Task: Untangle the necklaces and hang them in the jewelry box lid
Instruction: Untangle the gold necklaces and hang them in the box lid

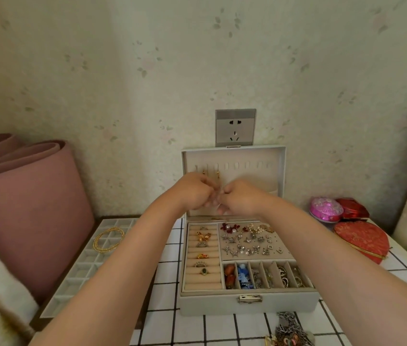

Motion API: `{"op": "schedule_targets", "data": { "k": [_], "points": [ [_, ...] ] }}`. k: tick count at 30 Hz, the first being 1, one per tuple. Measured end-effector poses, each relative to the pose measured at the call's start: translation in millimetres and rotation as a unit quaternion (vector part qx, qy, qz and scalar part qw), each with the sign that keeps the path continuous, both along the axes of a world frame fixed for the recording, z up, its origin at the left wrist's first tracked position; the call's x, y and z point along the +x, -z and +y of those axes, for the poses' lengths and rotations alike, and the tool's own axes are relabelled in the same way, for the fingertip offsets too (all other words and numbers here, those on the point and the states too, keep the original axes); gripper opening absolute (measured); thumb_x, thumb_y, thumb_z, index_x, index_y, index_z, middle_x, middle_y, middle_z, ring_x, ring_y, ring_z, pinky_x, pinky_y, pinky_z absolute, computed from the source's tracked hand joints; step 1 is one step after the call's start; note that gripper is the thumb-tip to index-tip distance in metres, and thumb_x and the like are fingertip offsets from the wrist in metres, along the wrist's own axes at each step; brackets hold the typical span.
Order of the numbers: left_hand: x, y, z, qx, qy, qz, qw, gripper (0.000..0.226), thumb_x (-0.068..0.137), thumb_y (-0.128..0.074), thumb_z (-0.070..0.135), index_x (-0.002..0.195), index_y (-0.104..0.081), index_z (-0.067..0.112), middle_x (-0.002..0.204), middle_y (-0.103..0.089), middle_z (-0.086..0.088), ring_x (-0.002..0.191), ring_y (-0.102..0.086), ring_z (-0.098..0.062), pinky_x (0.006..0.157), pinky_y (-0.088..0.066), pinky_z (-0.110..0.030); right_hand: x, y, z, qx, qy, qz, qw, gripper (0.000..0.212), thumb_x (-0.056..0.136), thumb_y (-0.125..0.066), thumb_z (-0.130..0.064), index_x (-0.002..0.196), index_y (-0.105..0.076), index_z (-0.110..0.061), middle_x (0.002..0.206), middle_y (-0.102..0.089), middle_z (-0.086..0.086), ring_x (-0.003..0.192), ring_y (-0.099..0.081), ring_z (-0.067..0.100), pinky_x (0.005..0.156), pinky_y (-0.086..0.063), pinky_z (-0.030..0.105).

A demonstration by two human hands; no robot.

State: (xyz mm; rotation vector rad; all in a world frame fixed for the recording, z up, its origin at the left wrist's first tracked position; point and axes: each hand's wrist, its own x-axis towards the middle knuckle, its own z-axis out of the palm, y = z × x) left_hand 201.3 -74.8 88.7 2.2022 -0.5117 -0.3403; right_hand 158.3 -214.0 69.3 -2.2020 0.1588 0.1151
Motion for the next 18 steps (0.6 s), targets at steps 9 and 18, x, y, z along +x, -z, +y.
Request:
{"op": "schedule_targets", "data": {
  "k": [9, 18],
  "points": [
    [-8, 30, -12, -0.041, 0.083, 0.081, 0.992, 0.019, 0.094, -0.060, 0.021, 0.113, -0.065, 0.021, 0.107, -0.072, 0.002, 0.070, -0.066, -0.008, 0.053, -0.044, -0.018, -2, -20, -21, -0.126, 0.029, -0.128, 0.983, 0.015, 0.094, -0.066, -0.026, 0.089, -0.077, -0.018, 0.072, -0.067, -0.011, 0.067, -0.058, 0.004, 0.061, -0.042, 0.023],
    [-4, 25, -8, 0.003, 0.038, -0.046, 0.998, 0.014, 0.094, -0.062, 0.023, 0.085, -0.072, 0.021, 0.082, -0.074, -0.005, 0.072, -0.067, -0.016, 0.067, -0.054, -0.027, 2, 3, -30, -0.113, 0.017, -0.034, 0.993, 0.016, 0.091, -0.058, -0.011, 0.087, -0.074, -0.010, 0.076, -0.070, 0.001, 0.060, -0.057, 0.010, 0.067, -0.053, 0.030]
  ]
}}
